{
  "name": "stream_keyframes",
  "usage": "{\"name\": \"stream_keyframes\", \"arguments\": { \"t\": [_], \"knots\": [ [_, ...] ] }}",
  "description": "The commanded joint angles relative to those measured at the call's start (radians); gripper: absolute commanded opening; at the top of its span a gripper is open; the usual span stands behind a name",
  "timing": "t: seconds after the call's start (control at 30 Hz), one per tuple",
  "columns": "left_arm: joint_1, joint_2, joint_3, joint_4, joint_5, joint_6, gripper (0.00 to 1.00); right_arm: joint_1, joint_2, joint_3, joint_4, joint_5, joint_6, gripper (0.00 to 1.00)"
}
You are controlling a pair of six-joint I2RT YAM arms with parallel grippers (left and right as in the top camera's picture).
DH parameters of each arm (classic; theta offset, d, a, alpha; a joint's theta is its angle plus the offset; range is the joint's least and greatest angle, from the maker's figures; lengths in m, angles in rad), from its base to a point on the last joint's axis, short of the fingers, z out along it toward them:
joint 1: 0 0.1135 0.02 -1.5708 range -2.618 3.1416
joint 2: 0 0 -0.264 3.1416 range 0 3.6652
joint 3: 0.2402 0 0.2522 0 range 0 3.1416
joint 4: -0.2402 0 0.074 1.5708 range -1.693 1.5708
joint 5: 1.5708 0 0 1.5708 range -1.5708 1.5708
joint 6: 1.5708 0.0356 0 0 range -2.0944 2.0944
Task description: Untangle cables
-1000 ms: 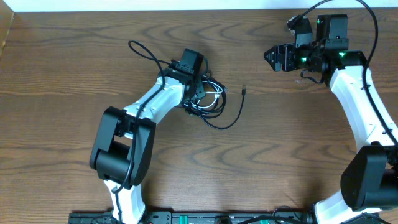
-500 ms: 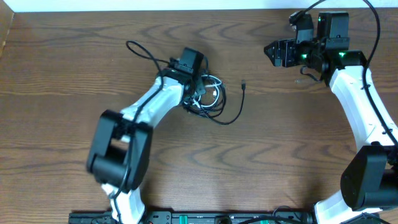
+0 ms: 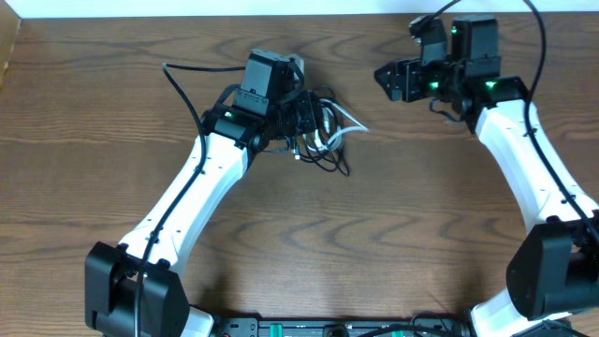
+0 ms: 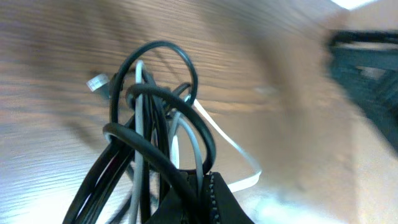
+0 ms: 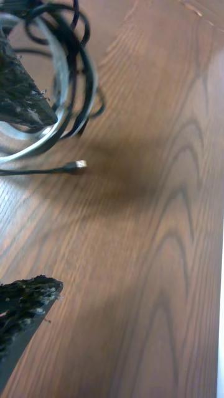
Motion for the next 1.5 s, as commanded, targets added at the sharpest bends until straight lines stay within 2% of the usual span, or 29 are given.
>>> {"name": "stream_keyframes", "arguments": {
  "t": [0.0, 0.17, 0.3, 0.83, 1.03, 1.23, 1.4, 1.47],
  "knots": [
    [0.034, -0.003, 0.011, 0.047, 0.248, 0.060, 0.07, 0.033, 0.007, 0.019, 0.002, -0.003, 0.013, 0.73],
    [0.107, -0.003, 0.011, 0.171, 0.519, 0.060, 0.08, 0.055, 0.007, 0.019, 0.004, -0.003, 0.013, 0.73],
    [0.167, -0.003, 0.011, 0.253, 0.623, -0.027, 0.07, 0.055, 0.007, 0.019, 0.003, -0.003, 0.013, 0.73],
    [0.199, -0.011, 0.011, 0.288, 0.625, -0.063, 0.07, 0.056, 0.007, 0.019, 0.014, -0.003, 0.017, 0.74],
    [0.199, -0.013, 0.011, 0.288, 0.522, -0.075, 0.07, 0.056, 0.007, 0.019, 0.010, -0.002, 0.021, 0.75],
    [0.198, -0.035, 0.011, 0.277, 0.343, -0.157, 0.08, 0.056, 0.007, 0.019, 0.010, -0.003, 0.025, 0.75],
    [0.198, -0.082, 0.011, 0.154, 0.119, -0.164, 0.07, 0.056, 0.007, 0.019, 0.008, -0.003, 0.029, 0.76],
    [0.198, -0.101, 0.011, 0.095, 0.081, -0.151, 0.07, 0.056, 0.007, 0.019, 0.007, -0.003, 0.032, 0.76]
  ]
}}
